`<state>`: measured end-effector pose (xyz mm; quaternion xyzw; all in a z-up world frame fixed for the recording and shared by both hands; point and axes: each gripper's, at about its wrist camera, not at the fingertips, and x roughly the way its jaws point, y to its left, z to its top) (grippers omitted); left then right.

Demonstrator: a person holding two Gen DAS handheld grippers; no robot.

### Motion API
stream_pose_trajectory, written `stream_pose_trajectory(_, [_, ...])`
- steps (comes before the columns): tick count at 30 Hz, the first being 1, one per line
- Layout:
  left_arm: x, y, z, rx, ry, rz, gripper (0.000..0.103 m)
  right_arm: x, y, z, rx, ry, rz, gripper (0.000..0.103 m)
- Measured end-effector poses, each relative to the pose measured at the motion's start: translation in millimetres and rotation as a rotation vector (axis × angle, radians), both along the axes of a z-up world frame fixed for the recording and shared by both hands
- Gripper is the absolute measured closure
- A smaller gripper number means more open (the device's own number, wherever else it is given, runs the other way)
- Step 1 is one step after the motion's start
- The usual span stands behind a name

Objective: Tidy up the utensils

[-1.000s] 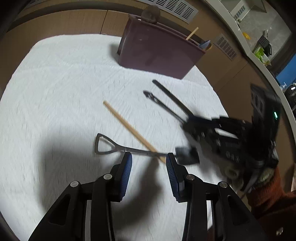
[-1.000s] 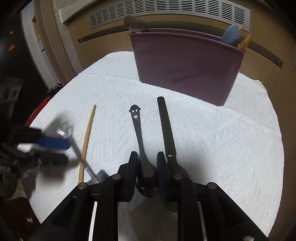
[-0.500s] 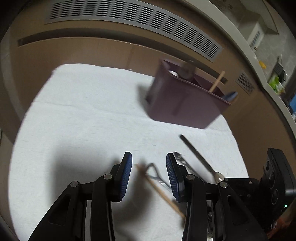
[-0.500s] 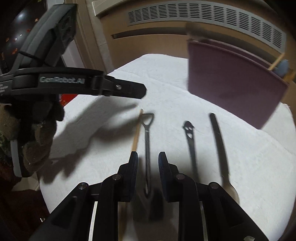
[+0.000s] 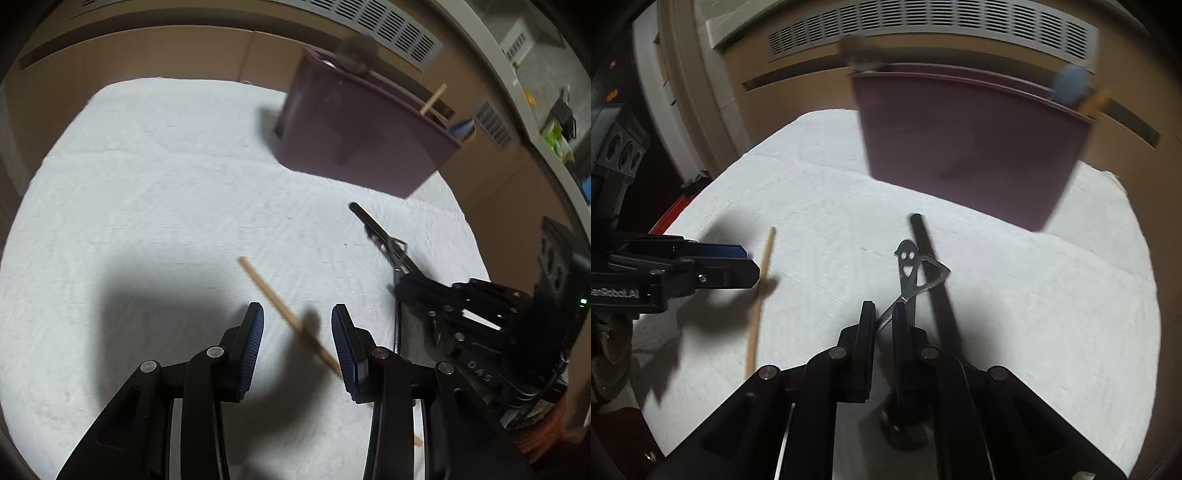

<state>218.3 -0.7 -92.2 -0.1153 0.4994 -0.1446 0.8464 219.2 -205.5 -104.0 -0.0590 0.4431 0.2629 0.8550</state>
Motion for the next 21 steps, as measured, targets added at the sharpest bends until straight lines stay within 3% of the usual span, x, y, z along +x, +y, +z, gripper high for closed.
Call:
stream_pose_trajectory(6, [10, -37, -1, 0.077, -0.015, -0.060, 0.064, -17, -33, 2, 0.019, -0.010, -0.053, 0.095])
stream_pose_trajectory(11, [3, -53, -2, 0.198, -0.055, -0.087, 0.064, -31, -39, 11, 0.049, -0.023, -0.054, 0.090])
stream_pose_trajectory(16, [-17, -51, -4, 0.291, -0.089, -0.138, 0.064, -50, -41, 7, 0.082, 0.025, -0.012, 0.089])
stream_pose_trajectory(21, [-26, -25, -3, 0.288, -0.096, -0.151, 0.064, -63, -14, 7, 0.077, 0.037, 0.050, 0.087])
